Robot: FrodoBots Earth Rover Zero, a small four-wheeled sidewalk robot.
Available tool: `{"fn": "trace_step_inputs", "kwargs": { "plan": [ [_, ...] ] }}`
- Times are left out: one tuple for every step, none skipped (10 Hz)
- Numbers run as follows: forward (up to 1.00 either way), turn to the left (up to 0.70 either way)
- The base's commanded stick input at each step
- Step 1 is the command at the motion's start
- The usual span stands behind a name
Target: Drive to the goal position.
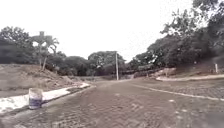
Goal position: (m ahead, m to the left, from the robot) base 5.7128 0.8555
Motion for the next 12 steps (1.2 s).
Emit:
{"fn": "trace_step_inputs", "kwargs": {
  "plan": [
    [1.0,0.0],
    [1.0,0.0],
    [1.0,-0.16],
    [1.0,-0.27],
    [1.0,-0.21],
    [1.0,-0.07],
    [1.0,0.0],
    [1.0,0.0],
    [1.0,0.0],
    [1.0,0.0],
    [1.0,0.0],
    [1.0,0.0]
  ]
}}
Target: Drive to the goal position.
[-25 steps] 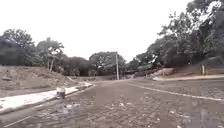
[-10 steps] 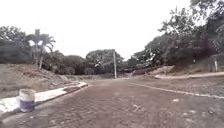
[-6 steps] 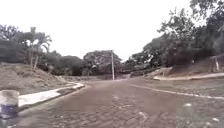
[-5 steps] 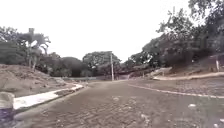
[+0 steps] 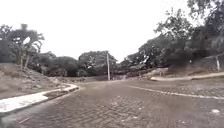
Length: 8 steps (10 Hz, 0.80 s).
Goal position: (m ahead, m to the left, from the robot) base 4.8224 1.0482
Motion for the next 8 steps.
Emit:
{"fn": "trace_step_inputs", "kwargs": {
  "plan": [
    [1.0,0.0],
    [1.0,0.0],
    [1.0,0.0],
    [1.0,0.0],
    [1.0,0.0],
    [1.0,0.0],
    [1.0,0.0],
    [1.0,0.0]
  ]
}}
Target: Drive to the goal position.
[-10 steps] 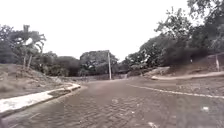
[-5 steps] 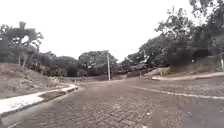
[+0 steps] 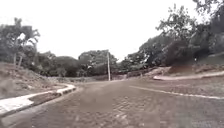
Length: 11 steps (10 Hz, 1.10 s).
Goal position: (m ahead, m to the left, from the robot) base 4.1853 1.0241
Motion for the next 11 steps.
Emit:
{"fn": "trace_step_inputs", "kwargs": {
  "plan": [
    [1.0,0.0],
    [1.0,0.0],
    [1.0,0.0],
    [1.0,0.0],
    [1.0,0.0],
    [1.0,0.0],
    [1.0,0.0],
    [1.0,0.0],
    [1.0,0.0],
    [1.0,0.0],
    [1.0,0.0]
  ]
}}
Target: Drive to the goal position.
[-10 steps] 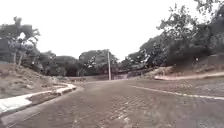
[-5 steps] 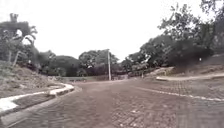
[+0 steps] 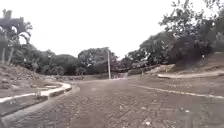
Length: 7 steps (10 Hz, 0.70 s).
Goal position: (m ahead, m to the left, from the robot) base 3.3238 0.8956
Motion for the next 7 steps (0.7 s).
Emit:
{"fn": "trace_step_inputs", "kwargs": {
  "plan": [
    [1.0,0.0],
    [1.0,0.0],
    [1.0,0.0],
    [1.0,0.0],
    [1.0,0.0],
    [1.0,0.0],
    [1.0,0.0]
  ]
}}
